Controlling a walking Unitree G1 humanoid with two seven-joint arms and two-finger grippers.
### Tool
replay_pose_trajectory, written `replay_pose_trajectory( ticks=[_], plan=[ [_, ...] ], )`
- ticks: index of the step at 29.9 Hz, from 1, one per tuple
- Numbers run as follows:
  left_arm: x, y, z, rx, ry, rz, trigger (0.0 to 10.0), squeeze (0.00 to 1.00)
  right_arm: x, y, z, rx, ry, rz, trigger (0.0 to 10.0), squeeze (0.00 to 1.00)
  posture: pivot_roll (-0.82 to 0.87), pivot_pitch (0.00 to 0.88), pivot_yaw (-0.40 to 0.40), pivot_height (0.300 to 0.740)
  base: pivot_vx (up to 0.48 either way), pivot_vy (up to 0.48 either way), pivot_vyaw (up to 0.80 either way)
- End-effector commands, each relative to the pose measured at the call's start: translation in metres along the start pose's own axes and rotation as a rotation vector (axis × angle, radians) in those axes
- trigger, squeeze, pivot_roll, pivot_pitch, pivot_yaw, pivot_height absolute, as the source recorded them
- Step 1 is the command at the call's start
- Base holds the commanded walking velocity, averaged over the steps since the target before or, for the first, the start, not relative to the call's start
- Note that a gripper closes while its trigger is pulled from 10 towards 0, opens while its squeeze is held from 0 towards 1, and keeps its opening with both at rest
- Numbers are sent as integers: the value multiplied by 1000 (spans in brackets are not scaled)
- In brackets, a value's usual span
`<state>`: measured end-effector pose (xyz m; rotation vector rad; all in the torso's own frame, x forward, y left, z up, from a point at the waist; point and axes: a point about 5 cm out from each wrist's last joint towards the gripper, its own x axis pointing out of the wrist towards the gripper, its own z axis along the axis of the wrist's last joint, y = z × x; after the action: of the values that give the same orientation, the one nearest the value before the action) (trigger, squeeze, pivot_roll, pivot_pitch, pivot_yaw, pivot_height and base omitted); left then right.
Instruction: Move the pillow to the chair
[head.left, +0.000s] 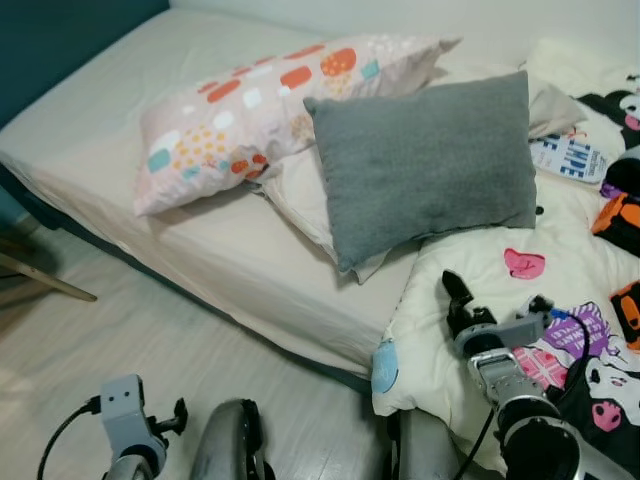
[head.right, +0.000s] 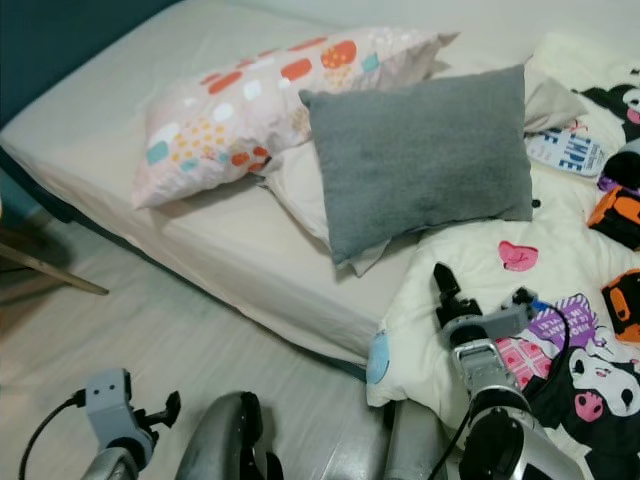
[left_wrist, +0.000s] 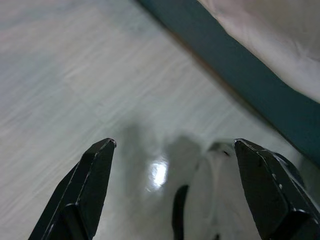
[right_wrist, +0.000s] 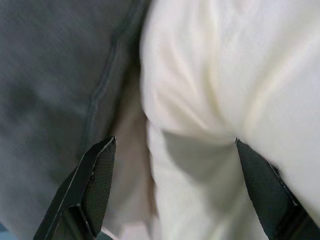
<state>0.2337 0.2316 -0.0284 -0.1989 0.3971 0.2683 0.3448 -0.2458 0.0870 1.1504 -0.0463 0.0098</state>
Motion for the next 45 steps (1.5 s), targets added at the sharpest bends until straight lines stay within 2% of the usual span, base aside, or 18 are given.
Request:
replay_pose_trajectory(
  ticks=[1, 2, 5, 7, 9, 10, 11, 15, 20, 23, 26, 31, 33, 37, 41, 42, 44, 45],
  plan=[
    [-5, 7, -7, -2, 17, 18, 10000, 0, -4, -5, -1, 17, -4, -13, 10000, 0, -31, 386, 39, 580, 0, 0, 0],
    [-5, 7, -7, -2, 17, 18, 10000, 0, -4, -5, -1, 17, -4, -13, 10000, 0, -31, 386, 39, 580, 0, 0, 0],
    [-16, 2, -24, -5, 49, -2, 10000, 0, 20, 36, 18, 25, -42, 186, 10000, 0, -41, 436, 24, 580, 0, 0, 0],
    [-16, 2, -24, -5, 49, -2, 10000, 0, 20, 36, 18, 25, -42, 186, 10000, 0, -41, 436, 24, 580, 0, 0, 0],
    [-23, 0, -34, -7, 69, -6, 10000, 0, 29, 57, 22, 11, -33, 269, 10000, 0, -45, 449, 18, 580, 0, 0, 0],
    [-23, 0, -34, -7, 69, -6, 10000, 0, 29, 57, 22, 11, -33, 269, 10000, 0, -45, 449, 18, 580, 0, 0, 0],
    [-26, 0, -38, -7, 76, -7, 10000, 0, 32, 64, 23, 13, -28, 300, 10000, 0, -46, 453, 15, 580, 0, 0, 0],
    [-31, 0, -43, -7, 86, -10, 10000, 0, 38, 75, 21, 17, -8, 338, 10000, 0, -42, 464, 13, 580, 0, 0, 0],
    [-32, -1, -44, -7, 82, -14, 10000, 0, 40, 77, 18, 11, 6, 330, 10000, 0, -39, 470, 13, 580, 0, 0, 0],
    [-35, 0, -44, -6, 73, -17, 10000, 0, 47, 82, 7, -27, 33, 252, 10000, 0, -34, 492, 15, 580, 0, 0, 0],
    [-37, 0, -44, -5, 68, -18, 10000, 0, 49, 86, 5, -26, 35, 247, 10000, 0, -31, 503, 15, 580, 0, 0, 0],
    [-40, 0, -42, -7, 39, -20, 10000, 0, 53, 96, 4, 2, 33, 287, 10000, 0, -14, 532, 9, 580, 0, 0, 0],
    [-43, -1, -40, -8, 16, -27, 10000, 0, 56, 106, 4, 28, 32, 333, 10000, 0, 0, 556, 8, 580, 0, 0, 0],
    [-46, -4, -38, -5, 3, -40, 10000, 0, 58, 113, 4, 44, 27, 358, 10000, 0, 6, 566, 8, 580, 0, 0, 0],
    [-48, -7, -36, -10, -10, -47, 10000, 0, 62, 127, 8, 74, -7, 420, 10000, 0, 15, 575, 8, 580, 0, 0, 0],
    [-49, -7, -36, -10, -10, -49, 10000, 0, 63, 134, 9, 75, -20, 448, 0, 0, 18, 573, 6, 580, 0, 0, 0],
    [-50, -8, -37, -12, -4, -50, 10000, 0, 65, 144, 13, 82, -33, 496, 0, 0, 16, 569, 5, 580, 0, 0, 0],
    [-50, -8, -37, -12, -4, -50, 10000, 0, 65, 144, 13, 82, -33, 496, 0, 0, 16, 569, 5, 580, 0, 0, 0]
  ],
)
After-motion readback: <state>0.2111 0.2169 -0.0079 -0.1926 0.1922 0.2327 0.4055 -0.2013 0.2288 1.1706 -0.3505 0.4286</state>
